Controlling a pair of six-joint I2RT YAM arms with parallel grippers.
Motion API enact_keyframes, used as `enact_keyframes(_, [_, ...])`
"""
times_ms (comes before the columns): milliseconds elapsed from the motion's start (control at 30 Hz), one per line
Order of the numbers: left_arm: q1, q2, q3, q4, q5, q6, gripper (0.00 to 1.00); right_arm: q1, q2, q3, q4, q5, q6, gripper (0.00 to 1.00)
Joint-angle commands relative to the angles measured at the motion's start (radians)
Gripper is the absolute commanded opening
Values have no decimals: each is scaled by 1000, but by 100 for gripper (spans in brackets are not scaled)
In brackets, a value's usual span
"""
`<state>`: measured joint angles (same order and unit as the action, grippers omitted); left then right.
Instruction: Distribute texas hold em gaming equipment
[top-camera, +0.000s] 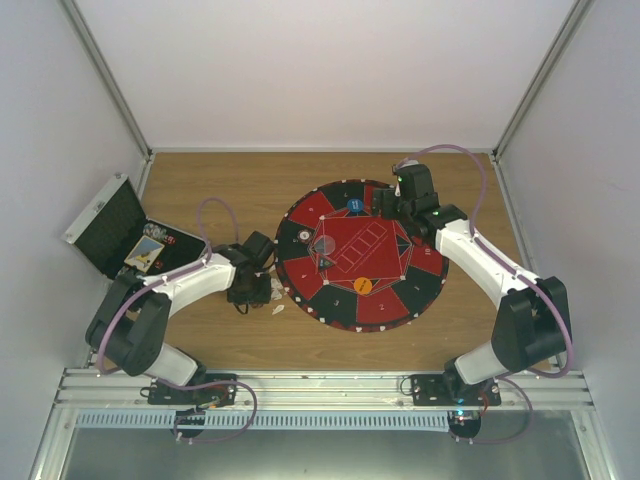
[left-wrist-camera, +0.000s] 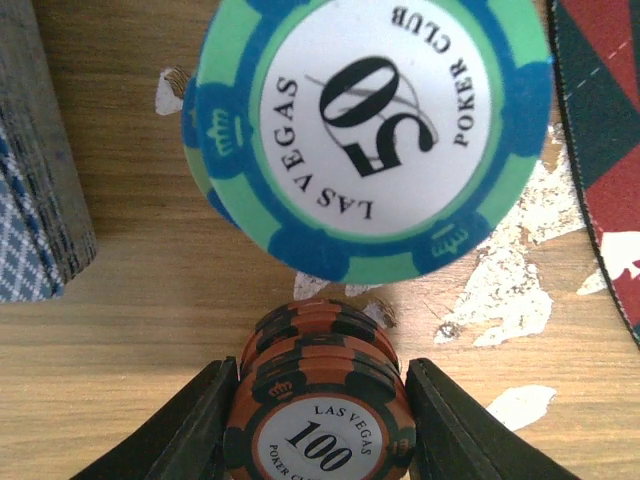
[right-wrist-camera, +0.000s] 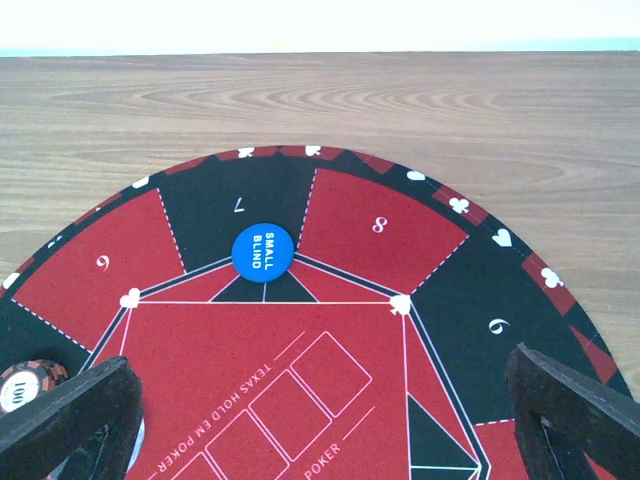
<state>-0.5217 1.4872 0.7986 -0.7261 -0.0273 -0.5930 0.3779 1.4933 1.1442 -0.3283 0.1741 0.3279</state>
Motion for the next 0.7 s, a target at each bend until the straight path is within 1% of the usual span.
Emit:
enact_keyframes(0, [1, -47, 11, -16, -12, -16, 41, -8, 7, 11, 25, -8, -8, 99])
enact_keyframes(400, [-5, -105, 39, -65, 13, -23, 40, -8, 4, 6, 27, -21, -3, 99])
enact_keyframes(567, [-39, -130, 79, -113, 26, -27, 39, -8, 5, 5, 25, -24, 0, 99])
enact_keyframes(667, [-62, -134, 108, -137, 59, -31, 39, -8, 2, 2, 23, -23, 2, 99])
